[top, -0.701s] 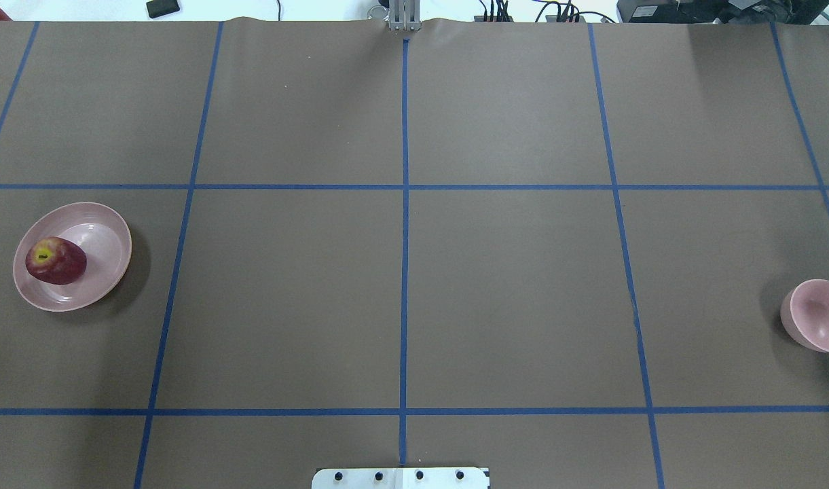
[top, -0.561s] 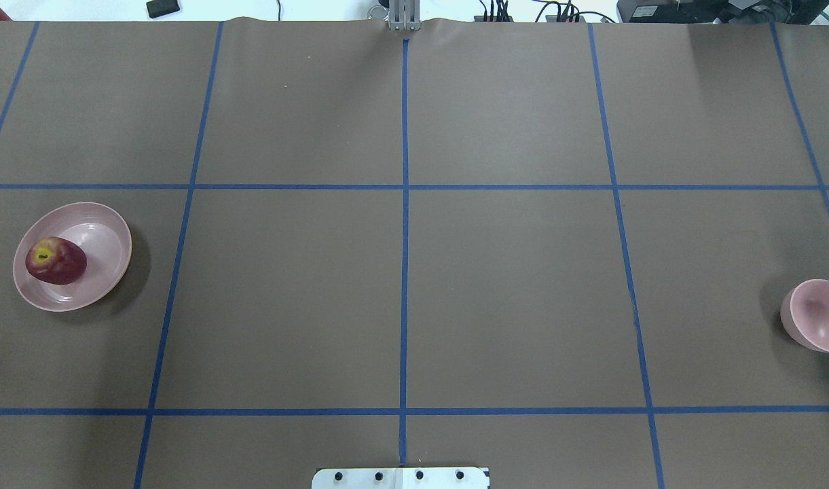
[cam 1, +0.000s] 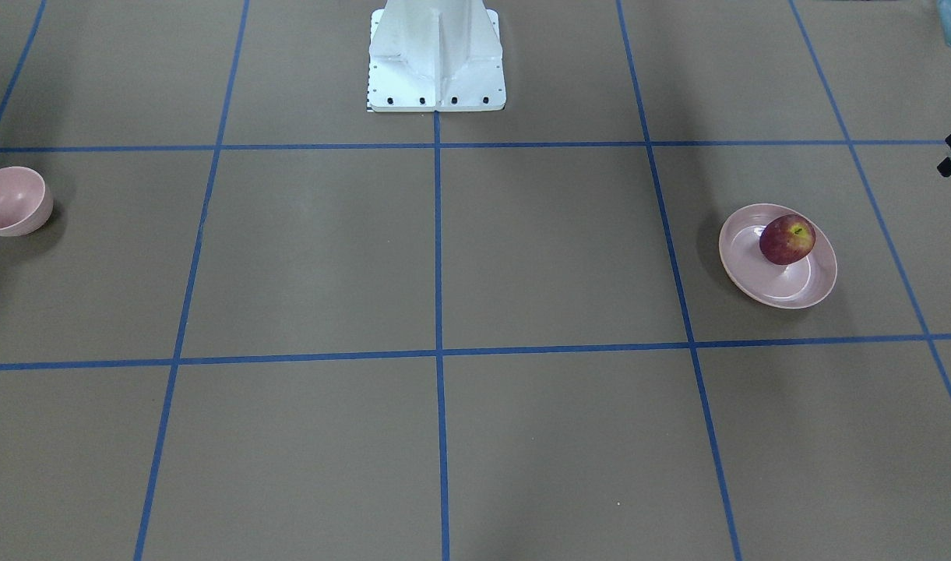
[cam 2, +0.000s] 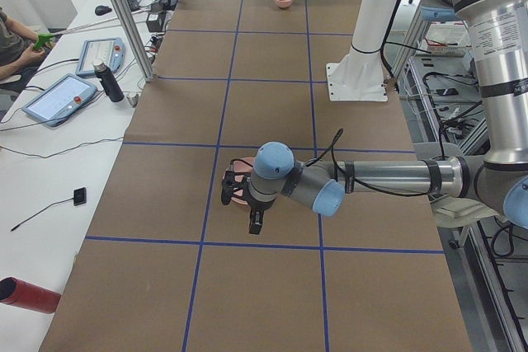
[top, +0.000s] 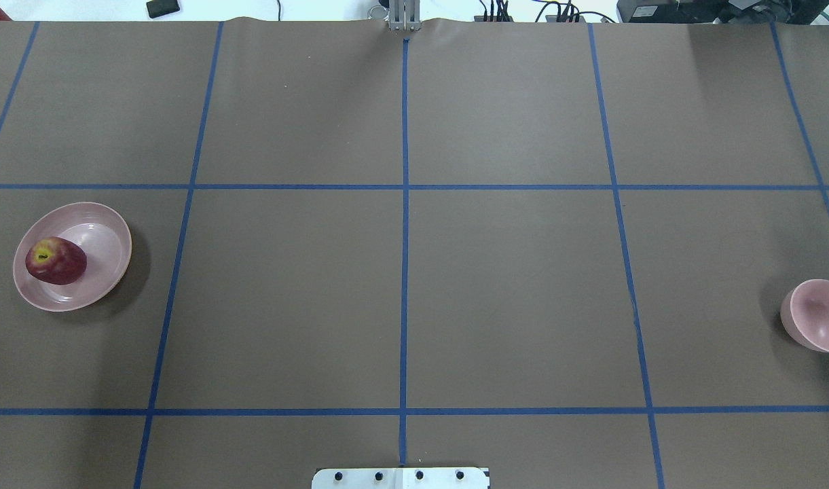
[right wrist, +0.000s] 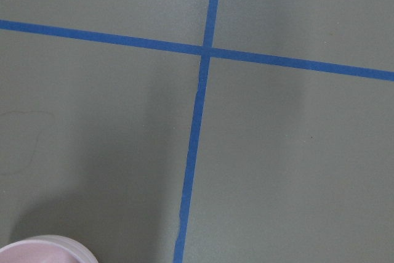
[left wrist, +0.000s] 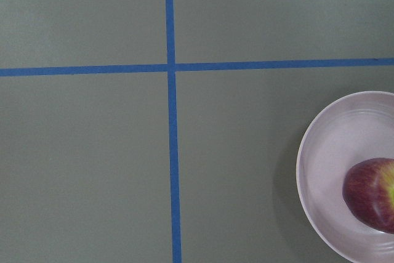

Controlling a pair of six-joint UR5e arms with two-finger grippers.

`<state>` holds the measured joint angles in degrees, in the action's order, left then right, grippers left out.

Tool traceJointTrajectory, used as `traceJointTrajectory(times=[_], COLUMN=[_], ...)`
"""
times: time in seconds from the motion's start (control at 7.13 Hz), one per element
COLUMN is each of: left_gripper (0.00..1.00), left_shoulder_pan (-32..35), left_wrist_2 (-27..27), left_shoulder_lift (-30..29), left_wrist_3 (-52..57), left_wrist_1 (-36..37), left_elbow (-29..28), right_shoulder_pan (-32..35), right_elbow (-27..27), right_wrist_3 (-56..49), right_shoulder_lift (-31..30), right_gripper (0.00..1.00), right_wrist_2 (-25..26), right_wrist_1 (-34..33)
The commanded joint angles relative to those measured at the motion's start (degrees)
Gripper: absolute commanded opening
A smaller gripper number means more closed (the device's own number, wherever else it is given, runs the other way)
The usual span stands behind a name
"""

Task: Move apple from plate to bowl

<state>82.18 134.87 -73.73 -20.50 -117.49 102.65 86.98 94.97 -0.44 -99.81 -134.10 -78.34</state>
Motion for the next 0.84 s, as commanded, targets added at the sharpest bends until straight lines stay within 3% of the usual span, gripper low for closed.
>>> traceJointTrajectory(times=[0.0,0.7], left_gripper=[0.98,0.98], left_shoulder_pan=[-0.1,-0.1], left_wrist_2=[0.5,0.4], left_shoulder_lift=[0.0,-0.1], left_wrist_3=[-0.3,-0.3], left_wrist_1=[-0.1,0.0], left_elbow=[-0.3,0.0], right_shoulder_pan=[-0.5,-2.2], right_elbow=[-1.6,-1.5], right_wrist_3=[0.1,0.4], right_shoulder_lift=[0.2,-0.4], right_gripper=[1.0,1.0], right_wrist_2=[-0.6,-2.0], right_wrist_1=[0.7,3.0])
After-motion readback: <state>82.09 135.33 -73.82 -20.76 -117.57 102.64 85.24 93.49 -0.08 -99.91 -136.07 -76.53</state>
